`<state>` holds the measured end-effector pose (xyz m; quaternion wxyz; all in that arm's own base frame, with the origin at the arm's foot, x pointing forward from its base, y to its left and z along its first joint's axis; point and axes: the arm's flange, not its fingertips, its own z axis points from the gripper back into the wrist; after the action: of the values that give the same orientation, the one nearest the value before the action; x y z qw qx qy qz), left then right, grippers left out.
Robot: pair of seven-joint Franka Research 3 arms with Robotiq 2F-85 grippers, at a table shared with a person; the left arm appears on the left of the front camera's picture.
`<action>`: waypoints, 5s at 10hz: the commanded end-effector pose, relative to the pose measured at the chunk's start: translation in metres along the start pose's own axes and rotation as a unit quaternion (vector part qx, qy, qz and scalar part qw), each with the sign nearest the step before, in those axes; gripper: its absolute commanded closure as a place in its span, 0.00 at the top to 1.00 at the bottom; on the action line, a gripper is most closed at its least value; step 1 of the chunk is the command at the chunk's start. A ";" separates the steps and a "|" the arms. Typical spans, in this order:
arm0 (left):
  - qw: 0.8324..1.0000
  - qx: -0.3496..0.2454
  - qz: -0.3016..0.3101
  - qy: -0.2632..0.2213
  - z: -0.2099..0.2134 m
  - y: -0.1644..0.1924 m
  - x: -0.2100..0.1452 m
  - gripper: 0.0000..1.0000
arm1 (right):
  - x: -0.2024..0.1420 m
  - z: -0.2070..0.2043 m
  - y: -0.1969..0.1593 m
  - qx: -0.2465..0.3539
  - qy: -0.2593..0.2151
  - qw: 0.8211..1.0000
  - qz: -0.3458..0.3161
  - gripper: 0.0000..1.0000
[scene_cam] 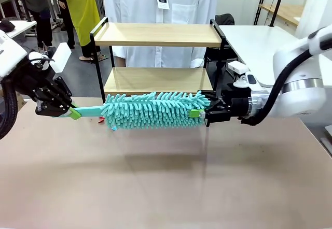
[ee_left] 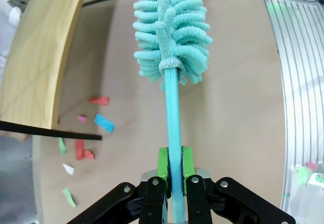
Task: Clean the shelf.
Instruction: Hand the Duster back to the human.
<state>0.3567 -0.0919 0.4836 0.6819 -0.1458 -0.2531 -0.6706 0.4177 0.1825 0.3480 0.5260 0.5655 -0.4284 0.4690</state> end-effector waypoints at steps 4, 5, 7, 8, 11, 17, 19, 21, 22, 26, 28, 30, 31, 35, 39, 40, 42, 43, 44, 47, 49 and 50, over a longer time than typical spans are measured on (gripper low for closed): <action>1.000 -0.002 0.006 0.000 0.002 -0.001 0.001 0.13 | -0.012 -0.042 -0.005 0.027 -0.007 1.000 0.016 1.00; 1.000 -0.002 0.006 0.000 0.002 -0.001 0.001 0.13 | -0.010 -0.041 -0.007 0.017 -0.006 1.000 0.021 1.00; 1.000 -0.002 0.006 0.000 0.002 -0.001 0.001 0.13 | -0.011 -0.038 -0.004 0.026 0.017 0.999 0.030 0.41; 1.000 -0.002 0.006 0.000 0.002 -0.001 0.001 0.13 | -0.010 -0.036 -0.004 0.027 0.020 0.999 0.030 0.00; 1.000 -0.002 0.006 0.000 0.002 -0.001 0.001 0.13 | -0.010 -0.034 -0.004 0.029 0.036 0.998 0.037 0.00; 1.000 -0.002 0.006 0.000 0.002 -0.001 0.001 0.13 | -0.006 -0.027 -0.006 0.044 0.007 0.997 0.061 0.00; 1.000 -0.012 0.015 -0.016 0.010 0.004 -0.008 0.69 | -0.009 -0.025 -0.005 0.025 0.027 0.999 0.034 0.00; 0.997 -0.018 0.052 -0.052 0.022 0.006 -0.015 1.00 | -0.009 -0.025 -0.005 0.025 0.027 0.999 0.034 0.00; 0.994 -0.021 0.066 -0.088 0.036 0.006 -0.020 1.00 | -0.009 -0.025 -0.005 0.025 0.027 0.999 0.034 0.00; 0.968 0.009 0.123 -0.219 0.091 0.013 -0.071 1.00 | -0.009 -0.025 -0.005 0.025 0.027 0.999 0.034 0.00; 0.956 0.037 0.134 -0.260 0.115 0.011 -0.100 1.00 | -0.009 -0.025 -0.005 0.025 0.027 0.999 0.034 0.00; 0.949 0.060 0.153 -0.270 0.125 0.009 -0.111 1.00 | -0.009 -0.025 -0.005 0.025 0.027 0.999 0.034 0.00; 0.949 0.059 0.140 -0.276 0.124 0.009 -0.108 1.00 | -0.009 -0.025 -0.005 0.025 0.027 0.999 0.034 0.00; 0.951 0.053 0.159 -0.258 0.131 0.007 -0.114 1.00 | 0.057 0.004 0.010 -0.021 -0.018 0.995 0.094 0.17; 0.951 0.053 0.159 -0.258 0.131 0.007 -0.114 1.00 | 0.161 0.033 0.041 -0.094 -0.054 0.986 0.130 0.17; 0.951 0.053 0.159 -0.258 0.131 0.007 -0.114 1.00 | 0.182 0.046 0.045 -0.141 -0.054 0.981 0.119 0.17; 0.951 0.053 0.159 -0.258 0.131 0.007 -0.114 1.00 | 0.207 0.080 0.054 -0.233 -0.091 0.961 0.116 0.17; 0.951 0.053 0.159 -0.258 0.131 0.007 -0.114 1.00 | 0.212 0.100 0.061 -0.294 -0.112 0.941 0.123 0.17; 0.951 0.053 0.159 -0.258 0.131 0.007 -0.114 1.00 | 0.212 0.123 0.070 -0.365 -0.130 0.912 0.134 0.17; 0.951 0.053 0.159 -0.258 0.131 0.007 -0.114 1.00 | 0.197 0.182 0.089 -0.519 -0.152 0.832 0.125 0.17; 0.951 0.053 0.159 -0.258 0.131 0.007 -0.114 1.00 | 0.179 0.213 0.101 -0.583 -0.166 0.787 0.113 0.17; 0.951 0.053 0.159 -0.258 0.131 0.007 -0.114 1.00 | 0.167 0.222 0.105 -0.604 -0.165 0.773 0.106 0.17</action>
<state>0.3458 0.0747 0.5306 0.7077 -0.3099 -0.4173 -0.4785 0.3662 -0.0576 0.5400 0.6355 0.1801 -0.7463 0.0822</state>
